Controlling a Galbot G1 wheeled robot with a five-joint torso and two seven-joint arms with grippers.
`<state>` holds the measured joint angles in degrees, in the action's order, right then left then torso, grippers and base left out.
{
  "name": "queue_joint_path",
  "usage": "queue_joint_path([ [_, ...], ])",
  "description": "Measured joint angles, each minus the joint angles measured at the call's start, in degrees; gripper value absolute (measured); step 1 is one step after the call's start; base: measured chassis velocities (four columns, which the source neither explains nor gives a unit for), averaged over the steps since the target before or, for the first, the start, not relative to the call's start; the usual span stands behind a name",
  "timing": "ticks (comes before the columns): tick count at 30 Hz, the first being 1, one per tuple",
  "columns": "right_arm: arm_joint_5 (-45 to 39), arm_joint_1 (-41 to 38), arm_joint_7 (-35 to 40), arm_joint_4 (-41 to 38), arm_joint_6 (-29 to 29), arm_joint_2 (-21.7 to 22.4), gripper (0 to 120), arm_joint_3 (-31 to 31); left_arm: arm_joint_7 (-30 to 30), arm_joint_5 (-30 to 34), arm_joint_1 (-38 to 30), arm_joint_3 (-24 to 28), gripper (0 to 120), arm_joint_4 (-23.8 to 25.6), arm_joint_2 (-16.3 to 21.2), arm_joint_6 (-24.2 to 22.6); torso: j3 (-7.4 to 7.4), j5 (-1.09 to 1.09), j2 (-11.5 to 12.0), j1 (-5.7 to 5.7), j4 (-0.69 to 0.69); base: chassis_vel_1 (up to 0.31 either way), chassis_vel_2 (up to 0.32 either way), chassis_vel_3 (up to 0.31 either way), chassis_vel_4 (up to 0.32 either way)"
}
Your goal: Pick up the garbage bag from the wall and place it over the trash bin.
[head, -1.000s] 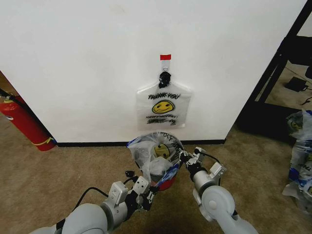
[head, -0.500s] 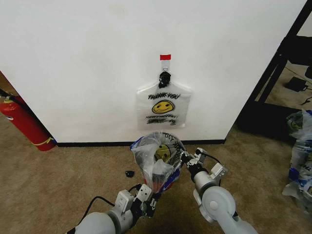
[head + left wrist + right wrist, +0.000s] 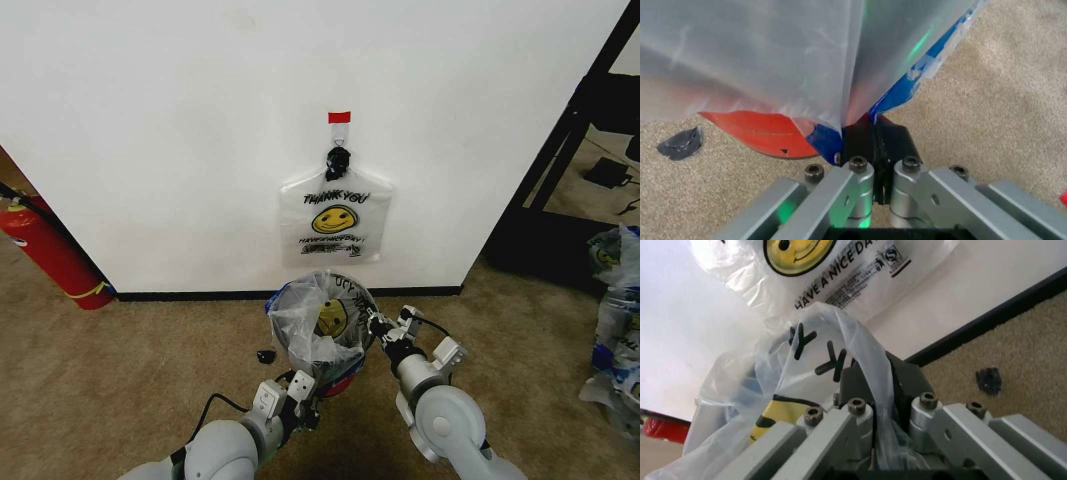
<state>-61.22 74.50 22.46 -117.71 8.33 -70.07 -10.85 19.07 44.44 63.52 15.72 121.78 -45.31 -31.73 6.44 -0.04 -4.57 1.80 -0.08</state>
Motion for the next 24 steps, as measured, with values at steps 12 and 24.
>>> queue_joint_path([
  [12, 0.1, -0.71, -0.4, 0.93, 0.01, 0.03, 2, -0.06, -0.66, 0.11, 1.47, -2.69, 0, 2.66, 1.39, -1.56, 0.01, -0.12, 0.01, 0.0, -0.05, 0.0, 0.0, 0.0, 0.0],
  [24, 0.57, -1.52, -0.92, 1.96, -0.23, 0.43, 2, -0.03, -0.73, -0.25, 12.34, -12.76, 34, 11.31, 5.41, -1.18, 0.0, -0.01, 0.01, 0.0, -0.02, 0.0, 0.0, 0.0, 0.0],
])
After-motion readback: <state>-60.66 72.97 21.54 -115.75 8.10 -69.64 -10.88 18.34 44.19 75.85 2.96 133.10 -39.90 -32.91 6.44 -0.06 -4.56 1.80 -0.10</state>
